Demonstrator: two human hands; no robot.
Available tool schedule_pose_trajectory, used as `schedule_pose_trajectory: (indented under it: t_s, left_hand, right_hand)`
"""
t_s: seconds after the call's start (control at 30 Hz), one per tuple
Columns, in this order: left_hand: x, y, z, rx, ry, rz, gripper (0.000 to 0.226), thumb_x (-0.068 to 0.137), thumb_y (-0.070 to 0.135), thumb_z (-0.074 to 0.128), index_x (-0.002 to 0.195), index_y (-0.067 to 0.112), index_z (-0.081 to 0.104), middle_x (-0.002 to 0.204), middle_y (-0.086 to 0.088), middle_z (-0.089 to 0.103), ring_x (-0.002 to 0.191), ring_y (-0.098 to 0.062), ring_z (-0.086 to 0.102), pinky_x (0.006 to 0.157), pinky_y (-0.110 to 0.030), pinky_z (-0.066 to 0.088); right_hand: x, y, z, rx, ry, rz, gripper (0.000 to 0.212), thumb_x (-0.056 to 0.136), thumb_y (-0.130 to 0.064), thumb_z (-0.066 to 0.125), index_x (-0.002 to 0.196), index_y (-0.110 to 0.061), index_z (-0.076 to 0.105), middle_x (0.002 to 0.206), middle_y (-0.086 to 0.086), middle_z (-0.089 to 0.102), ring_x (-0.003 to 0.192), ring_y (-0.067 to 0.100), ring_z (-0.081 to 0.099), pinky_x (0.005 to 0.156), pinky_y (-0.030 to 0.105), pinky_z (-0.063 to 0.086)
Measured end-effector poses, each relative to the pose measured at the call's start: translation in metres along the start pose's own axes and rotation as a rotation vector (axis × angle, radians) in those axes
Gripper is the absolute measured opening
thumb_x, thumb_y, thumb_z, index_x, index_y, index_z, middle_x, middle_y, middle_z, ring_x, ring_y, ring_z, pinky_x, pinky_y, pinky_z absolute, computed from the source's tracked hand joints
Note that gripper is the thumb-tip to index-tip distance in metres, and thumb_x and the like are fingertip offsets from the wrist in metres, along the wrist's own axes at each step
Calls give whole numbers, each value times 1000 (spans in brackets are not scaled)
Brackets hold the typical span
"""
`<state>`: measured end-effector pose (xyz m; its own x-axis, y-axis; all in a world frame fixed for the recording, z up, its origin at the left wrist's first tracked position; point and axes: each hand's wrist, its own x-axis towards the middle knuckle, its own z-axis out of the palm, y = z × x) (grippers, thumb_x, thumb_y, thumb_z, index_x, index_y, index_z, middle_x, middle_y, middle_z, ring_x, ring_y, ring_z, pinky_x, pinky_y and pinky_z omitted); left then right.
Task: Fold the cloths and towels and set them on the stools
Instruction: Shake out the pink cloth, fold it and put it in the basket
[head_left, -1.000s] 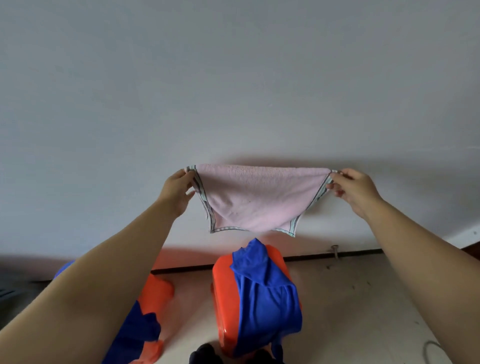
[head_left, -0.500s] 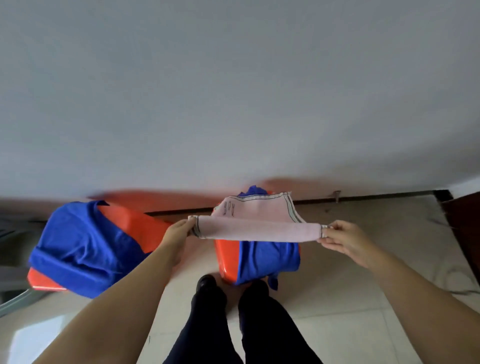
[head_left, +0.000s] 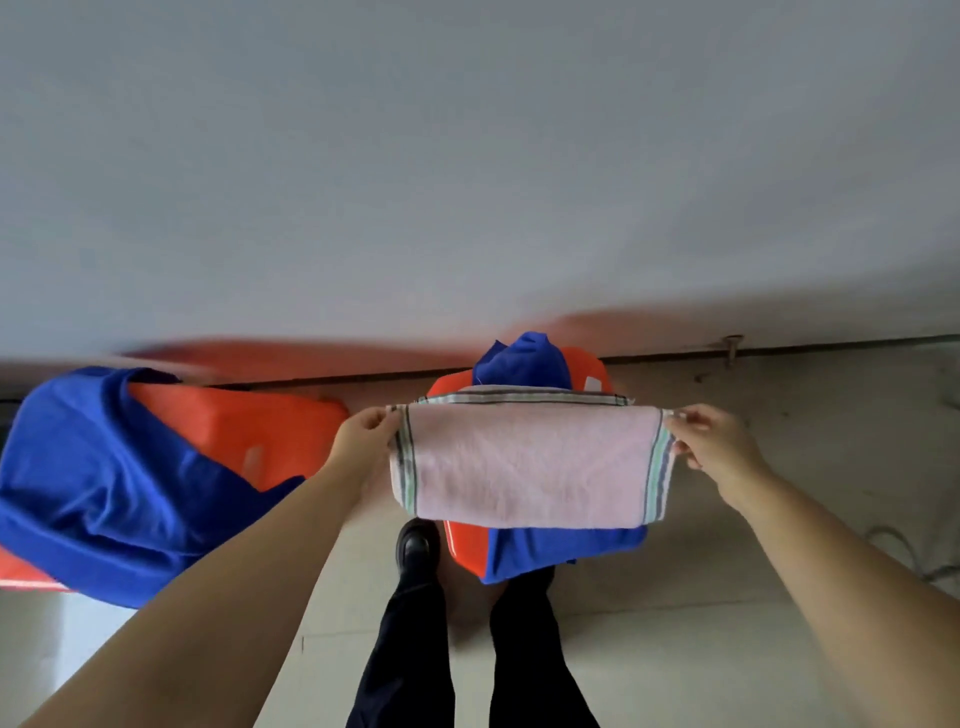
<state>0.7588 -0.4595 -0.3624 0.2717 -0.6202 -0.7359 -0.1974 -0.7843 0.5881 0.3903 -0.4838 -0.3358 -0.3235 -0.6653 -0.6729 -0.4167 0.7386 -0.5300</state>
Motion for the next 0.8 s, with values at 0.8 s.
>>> schedule_pose_trajectory:
  t_s: [0.8]
  left_hand:
    - [15, -27, 58, -207, -3, -298, 46, 92, 48, 50, 113, 8, 59, 89, -5, 64, 80, -21, 61, 72, -33, 52]
  right_hand:
    - [33, 51, 49, -57, -81, 117, 31, 98, -27, 46, 116, -6, 60, 96, 10, 64, 86, 28, 60, 83, 41, 50]
